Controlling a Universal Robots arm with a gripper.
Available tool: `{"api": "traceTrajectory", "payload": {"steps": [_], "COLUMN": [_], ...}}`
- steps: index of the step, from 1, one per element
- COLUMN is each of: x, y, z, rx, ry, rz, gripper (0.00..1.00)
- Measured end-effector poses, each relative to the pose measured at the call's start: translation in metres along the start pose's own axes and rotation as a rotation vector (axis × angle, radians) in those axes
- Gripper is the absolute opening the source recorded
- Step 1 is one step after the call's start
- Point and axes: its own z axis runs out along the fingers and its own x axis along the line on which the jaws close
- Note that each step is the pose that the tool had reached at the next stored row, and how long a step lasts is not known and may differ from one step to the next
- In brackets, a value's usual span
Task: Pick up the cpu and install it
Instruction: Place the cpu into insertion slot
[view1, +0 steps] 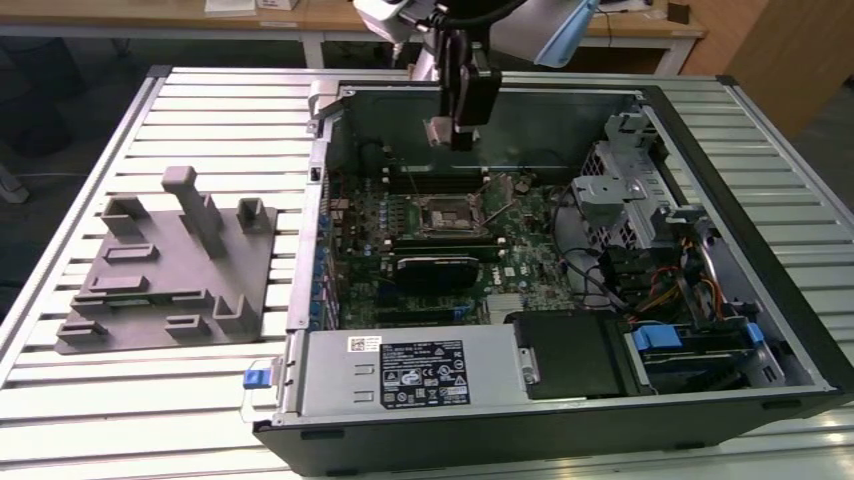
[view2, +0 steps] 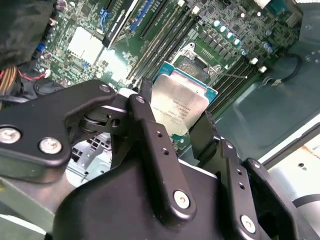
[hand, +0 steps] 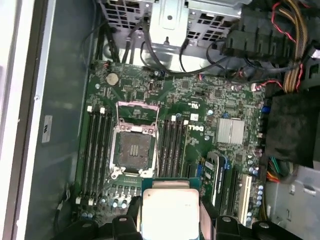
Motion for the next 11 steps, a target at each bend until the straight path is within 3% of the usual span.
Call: {"api": "traceTrajectory", "payload": {"steps": [5, 8, 11], "x": [0.0013, 0.0026, 0.0034], "y": [0.0001, 0.0003, 0.001], "z": [0.0025, 0.005, 0.0074], "rx": [-0.0033, -0.0051, -0.0057], "ry": [-0.0005, 0.0108, 0.0161], "rz": [0.031, 0.033, 0.038], "gripper": [0.54, 0.54, 0.54]}}
